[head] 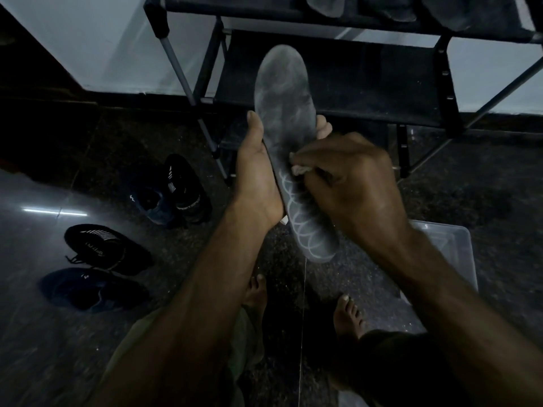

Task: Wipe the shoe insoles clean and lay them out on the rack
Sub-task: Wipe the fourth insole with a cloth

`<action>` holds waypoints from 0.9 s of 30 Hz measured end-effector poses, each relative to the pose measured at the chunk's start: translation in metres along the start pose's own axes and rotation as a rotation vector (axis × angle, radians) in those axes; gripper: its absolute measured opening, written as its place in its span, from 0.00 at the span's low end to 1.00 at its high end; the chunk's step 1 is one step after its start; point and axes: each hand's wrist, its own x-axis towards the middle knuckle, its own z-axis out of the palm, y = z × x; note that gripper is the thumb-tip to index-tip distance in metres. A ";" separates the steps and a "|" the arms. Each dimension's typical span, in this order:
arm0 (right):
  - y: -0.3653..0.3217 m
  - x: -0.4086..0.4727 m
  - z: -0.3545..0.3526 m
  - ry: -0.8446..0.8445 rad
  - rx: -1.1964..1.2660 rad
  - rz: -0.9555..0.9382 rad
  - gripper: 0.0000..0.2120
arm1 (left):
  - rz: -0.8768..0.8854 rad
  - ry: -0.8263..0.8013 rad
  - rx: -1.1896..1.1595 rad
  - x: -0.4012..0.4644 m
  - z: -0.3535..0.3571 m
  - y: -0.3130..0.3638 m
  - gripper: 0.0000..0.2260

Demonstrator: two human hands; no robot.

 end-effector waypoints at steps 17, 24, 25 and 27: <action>-0.012 -0.002 0.002 -0.007 0.073 -0.058 0.06 | 0.059 -0.030 0.015 0.001 -0.002 0.001 0.38; 0.012 0.001 -0.009 0.063 -0.038 0.045 0.06 | 0.035 -0.028 -0.036 0.004 -0.002 -0.002 0.36; 0.008 0.001 -0.008 0.071 -0.026 0.055 0.05 | 0.028 -0.034 -0.036 0.004 -0.002 -0.002 0.37; -0.006 -0.001 -0.002 0.070 0.032 0.047 0.06 | 0.023 -0.034 -0.013 0.003 -0.001 -0.001 0.37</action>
